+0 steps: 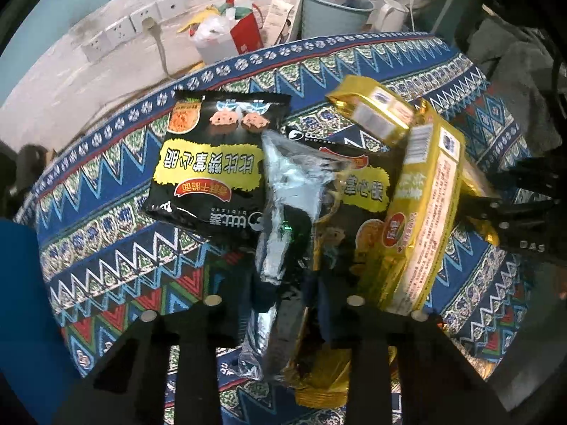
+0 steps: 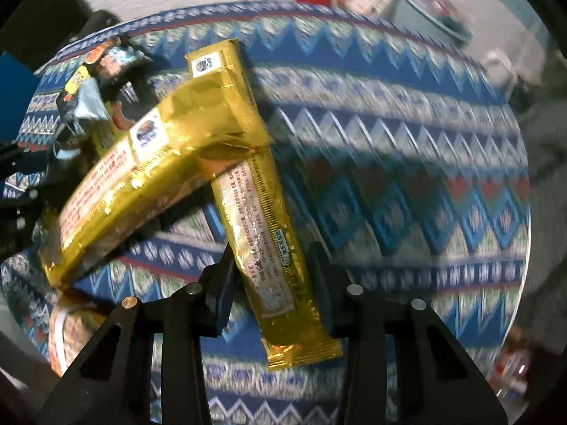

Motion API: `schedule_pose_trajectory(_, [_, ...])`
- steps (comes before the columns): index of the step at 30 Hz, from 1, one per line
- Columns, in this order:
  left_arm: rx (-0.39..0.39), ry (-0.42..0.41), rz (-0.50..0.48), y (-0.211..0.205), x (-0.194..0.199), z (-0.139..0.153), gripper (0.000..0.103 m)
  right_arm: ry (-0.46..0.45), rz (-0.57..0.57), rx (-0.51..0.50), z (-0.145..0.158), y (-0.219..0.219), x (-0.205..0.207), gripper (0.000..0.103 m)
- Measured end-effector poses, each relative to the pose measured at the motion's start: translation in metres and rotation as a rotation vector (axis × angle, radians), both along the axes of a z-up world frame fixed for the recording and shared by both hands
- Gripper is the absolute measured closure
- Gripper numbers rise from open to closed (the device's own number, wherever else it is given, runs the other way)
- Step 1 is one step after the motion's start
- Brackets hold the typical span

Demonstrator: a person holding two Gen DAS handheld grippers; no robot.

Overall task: Organize snacks
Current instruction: 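Grasp the silver foil bag with the left tool while the right tool grasps a gold wafer bar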

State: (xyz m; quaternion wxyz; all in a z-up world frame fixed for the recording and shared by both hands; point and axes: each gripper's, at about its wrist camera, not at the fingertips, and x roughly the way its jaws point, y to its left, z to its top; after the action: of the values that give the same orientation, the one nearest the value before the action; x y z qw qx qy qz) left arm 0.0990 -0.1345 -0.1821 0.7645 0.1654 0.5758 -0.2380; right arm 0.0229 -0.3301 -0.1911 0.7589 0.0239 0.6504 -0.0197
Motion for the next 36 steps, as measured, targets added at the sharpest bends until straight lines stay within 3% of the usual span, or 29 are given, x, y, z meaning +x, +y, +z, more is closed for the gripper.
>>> schedule_pose_trajectory(7, [0.013, -0.038, -0.007, 0.006, -0.01, 0.009, 0.074, 0.029, -0.078, 0.038, 0.006, -0.013, -0.04, 0.064])
schedule_pose_trajectory(10, [0.007, -0.045, 0.005, 0.011, -0.012, 0.015, 0.075, 0.005, -0.057, 0.05, 0.01, -0.01, -0.043, 0.051])
schedule_pose_trajectory(12, [-0.001, -0.047, 0.011, 0.015, -0.015, 0.019, 0.075, -0.014, -0.031, 0.03, 0.012, -0.006, -0.031, 0.043])
schedule_pose_trajectory(18, [-0.02, -0.06, 0.04, 0.029, -0.02, 0.033, 0.075, -0.07, 0.057, -0.052, 0.008, 0.008, 0.003, 0.044])
schedule_pose_trajectory(19, [-0.022, -0.059, 0.047, 0.03, -0.021, 0.034, 0.076, -0.076, 0.06, -0.06, 0.008, 0.008, 0.008, 0.045])
schedule_pose_trajectory(21, [-0.032, -0.057, 0.061, 0.034, -0.021, 0.037, 0.076, -0.092, 0.055, -0.077, 0.008, 0.012, 0.011, 0.058])
schedule_pose_trajectory(22, [-0.033, -0.058, 0.067, 0.036, -0.021, 0.038, 0.075, -0.096, 0.05, -0.073, 0.01, 0.018, 0.014, 0.071])
schedule_pose_trajectory(27, [-0.024, -0.062, 0.097, 0.046, -0.021, 0.042, 0.076, -0.101, 0.015, -0.102, 0.015, 0.026, 0.036, 0.072])
schedule_pose_trajectory(36, [-0.036, -0.09, 0.122, 0.053, -0.026, 0.06, 0.076, -0.159, -0.082, -0.093, 0.049, -0.001, 0.026, 0.072])
